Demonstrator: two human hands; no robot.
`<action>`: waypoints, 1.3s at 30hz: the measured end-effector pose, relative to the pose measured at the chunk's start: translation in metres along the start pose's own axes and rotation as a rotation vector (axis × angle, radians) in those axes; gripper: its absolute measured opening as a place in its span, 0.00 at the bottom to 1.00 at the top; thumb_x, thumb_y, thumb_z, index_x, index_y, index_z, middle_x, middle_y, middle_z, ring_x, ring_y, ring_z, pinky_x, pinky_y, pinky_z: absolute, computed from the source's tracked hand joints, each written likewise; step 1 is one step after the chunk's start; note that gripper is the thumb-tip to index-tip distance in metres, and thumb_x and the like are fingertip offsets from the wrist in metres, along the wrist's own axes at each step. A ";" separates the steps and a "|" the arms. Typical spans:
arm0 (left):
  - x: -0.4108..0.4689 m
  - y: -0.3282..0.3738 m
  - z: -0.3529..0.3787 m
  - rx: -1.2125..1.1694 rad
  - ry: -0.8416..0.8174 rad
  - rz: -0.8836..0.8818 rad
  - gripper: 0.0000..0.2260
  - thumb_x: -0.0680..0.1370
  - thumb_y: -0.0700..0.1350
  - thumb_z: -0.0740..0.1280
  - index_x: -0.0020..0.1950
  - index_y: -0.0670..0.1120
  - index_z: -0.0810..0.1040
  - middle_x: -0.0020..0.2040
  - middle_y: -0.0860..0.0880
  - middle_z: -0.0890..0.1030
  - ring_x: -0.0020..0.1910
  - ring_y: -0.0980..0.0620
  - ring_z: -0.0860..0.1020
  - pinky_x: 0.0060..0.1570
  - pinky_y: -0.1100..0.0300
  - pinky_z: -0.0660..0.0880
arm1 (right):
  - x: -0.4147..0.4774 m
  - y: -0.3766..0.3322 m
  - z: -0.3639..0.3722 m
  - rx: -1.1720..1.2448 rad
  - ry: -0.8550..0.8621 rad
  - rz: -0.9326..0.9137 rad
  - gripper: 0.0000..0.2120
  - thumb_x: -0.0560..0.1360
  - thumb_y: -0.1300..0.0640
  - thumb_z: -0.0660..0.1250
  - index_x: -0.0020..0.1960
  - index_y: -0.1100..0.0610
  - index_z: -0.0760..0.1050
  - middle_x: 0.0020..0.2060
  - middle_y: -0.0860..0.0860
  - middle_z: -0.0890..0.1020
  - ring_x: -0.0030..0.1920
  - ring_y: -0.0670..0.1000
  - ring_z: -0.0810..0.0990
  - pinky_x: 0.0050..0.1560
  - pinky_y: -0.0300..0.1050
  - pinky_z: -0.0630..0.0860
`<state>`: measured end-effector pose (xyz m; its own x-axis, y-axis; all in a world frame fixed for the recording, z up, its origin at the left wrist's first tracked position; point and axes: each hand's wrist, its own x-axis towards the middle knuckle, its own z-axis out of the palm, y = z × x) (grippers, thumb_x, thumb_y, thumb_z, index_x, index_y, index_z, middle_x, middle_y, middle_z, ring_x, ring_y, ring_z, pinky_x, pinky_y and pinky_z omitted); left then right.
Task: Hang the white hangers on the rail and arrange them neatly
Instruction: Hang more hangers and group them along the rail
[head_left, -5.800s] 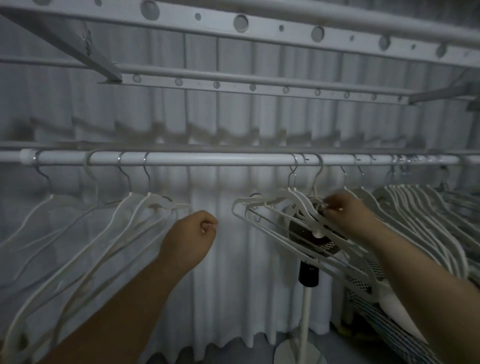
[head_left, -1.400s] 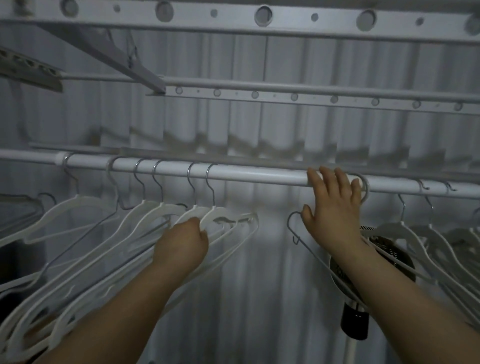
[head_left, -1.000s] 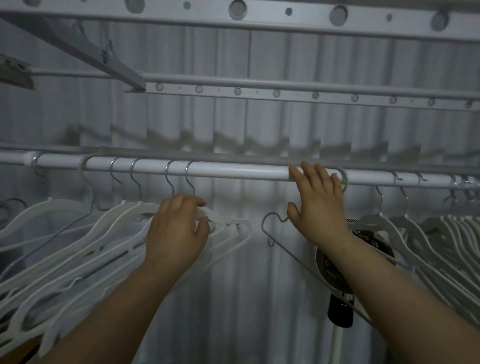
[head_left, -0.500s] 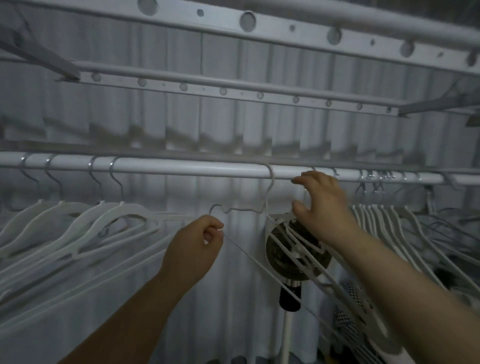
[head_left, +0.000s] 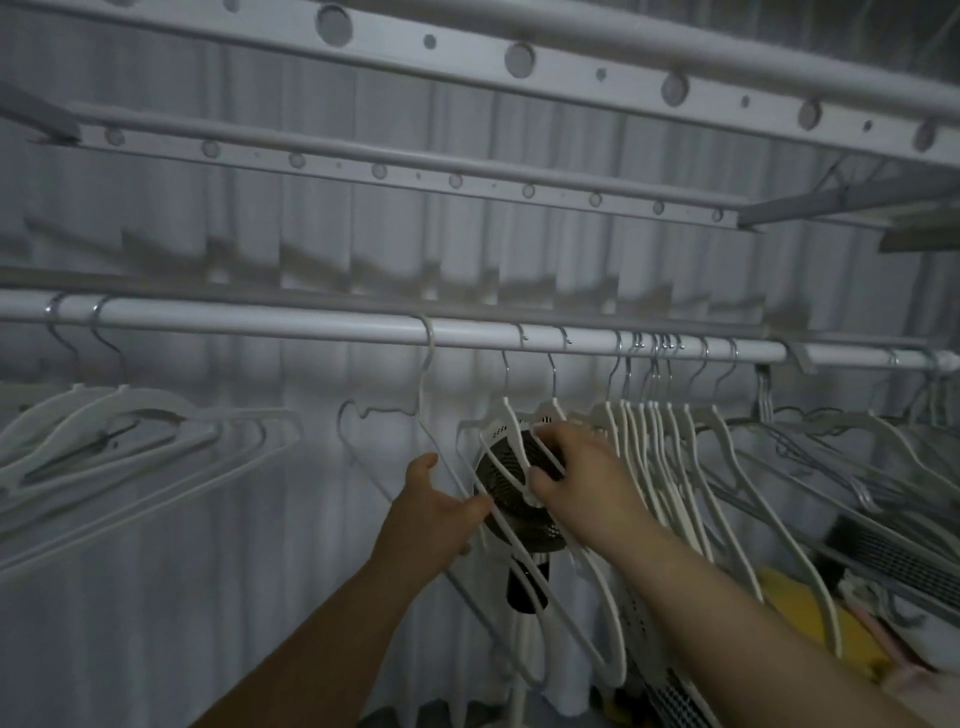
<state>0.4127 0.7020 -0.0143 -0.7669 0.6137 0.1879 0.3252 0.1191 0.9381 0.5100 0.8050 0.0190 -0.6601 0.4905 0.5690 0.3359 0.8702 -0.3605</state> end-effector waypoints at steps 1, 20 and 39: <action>-0.001 0.001 0.003 -0.033 0.003 -0.009 0.29 0.74 0.43 0.66 0.71 0.48 0.57 0.36 0.49 0.77 0.29 0.51 0.77 0.29 0.62 0.72 | -0.001 0.001 0.000 -0.013 -0.044 0.011 0.21 0.75 0.56 0.62 0.67 0.56 0.66 0.61 0.53 0.76 0.62 0.53 0.72 0.59 0.41 0.67; -0.011 -0.018 -0.112 -0.120 0.360 0.054 0.19 0.79 0.36 0.53 0.70 0.44 0.64 0.28 0.46 0.68 0.26 0.52 0.66 0.13 0.72 0.61 | 0.013 -0.057 0.036 -0.215 -0.151 -0.048 0.13 0.78 0.59 0.55 0.59 0.56 0.72 0.53 0.55 0.81 0.53 0.57 0.78 0.45 0.44 0.70; -0.013 -0.059 -0.208 0.048 0.283 0.044 0.20 0.78 0.37 0.57 0.71 0.43 0.65 0.27 0.45 0.73 0.15 0.57 0.69 0.14 0.70 0.62 | 0.040 -0.146 0.100 -0.137 -0.183 -0.023 0.14 0.77 0.60 0.56 0.59 0.59 0.73 0.55 0.56 0.80 0.55 0.57 0.78 0.46 0.43 0.71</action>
<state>0.2885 0.5243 -0.0117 -0.8731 0.3780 0.3079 0.3822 0.1386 0.9136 0.3674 0.6925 0.0202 -0.7754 0.4648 0.4275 0.3994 0.8853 -0.2381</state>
